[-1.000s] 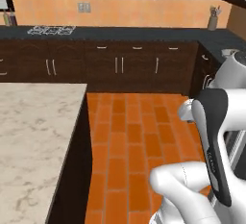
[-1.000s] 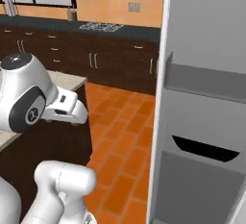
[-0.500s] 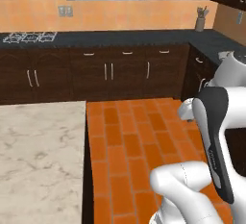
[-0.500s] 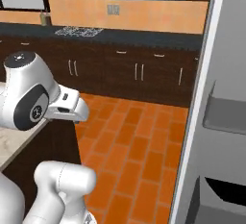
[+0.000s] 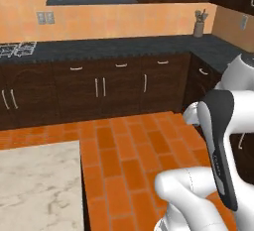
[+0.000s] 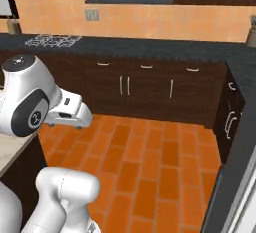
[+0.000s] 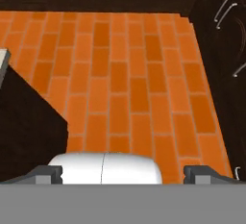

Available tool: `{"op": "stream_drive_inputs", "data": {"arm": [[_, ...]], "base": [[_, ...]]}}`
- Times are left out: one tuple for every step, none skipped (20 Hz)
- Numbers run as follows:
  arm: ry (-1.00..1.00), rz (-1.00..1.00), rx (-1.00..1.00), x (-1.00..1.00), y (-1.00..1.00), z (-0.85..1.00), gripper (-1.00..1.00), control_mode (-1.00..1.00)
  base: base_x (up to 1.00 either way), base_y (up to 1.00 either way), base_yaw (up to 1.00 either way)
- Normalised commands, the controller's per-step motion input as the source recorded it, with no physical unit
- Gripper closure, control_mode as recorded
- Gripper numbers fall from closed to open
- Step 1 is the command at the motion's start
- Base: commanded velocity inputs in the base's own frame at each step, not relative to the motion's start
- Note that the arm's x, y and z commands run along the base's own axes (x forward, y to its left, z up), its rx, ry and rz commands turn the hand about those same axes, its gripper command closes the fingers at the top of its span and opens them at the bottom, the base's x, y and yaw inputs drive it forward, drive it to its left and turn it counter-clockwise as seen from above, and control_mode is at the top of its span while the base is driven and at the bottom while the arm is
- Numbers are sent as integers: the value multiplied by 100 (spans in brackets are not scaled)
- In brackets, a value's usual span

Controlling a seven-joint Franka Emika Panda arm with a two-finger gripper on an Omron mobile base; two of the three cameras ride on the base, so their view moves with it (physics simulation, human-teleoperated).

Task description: Take the meat container that has the chicken drumstick and place it on the second highest rack of the freezer. Then take the vegetable container that has the onion and mushroom and place it on the highest rack of the freezer.

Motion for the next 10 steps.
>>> {"op": "stream_drive_inputs", "data": {"arm": [[0,0,0,0,0,0,-100,100],[0,0,0,0,0,0,-100,100],[0,0,0,0,0,0,-100,100],[0,0,0,0,0,0,-100,100],[0,0,0,0,0,0,-100,100],[0,0,0,0,0,0,-100,100],[0,0,0,0,0,0,-100,100],[0,0,0,0,0,0,-100,100],[0,0,0,0,0,0,-100,100],[0,0,0,0,0,0,-100,100]], "base": [[100,-19,-23],[100,-21,-25],[100,-16,-29],[100,-6,-31],[100,-4,-31],[100,0,-38],[100,0,-40],[100,0,-42],[100,0,-45],[100,5,-47]]}}
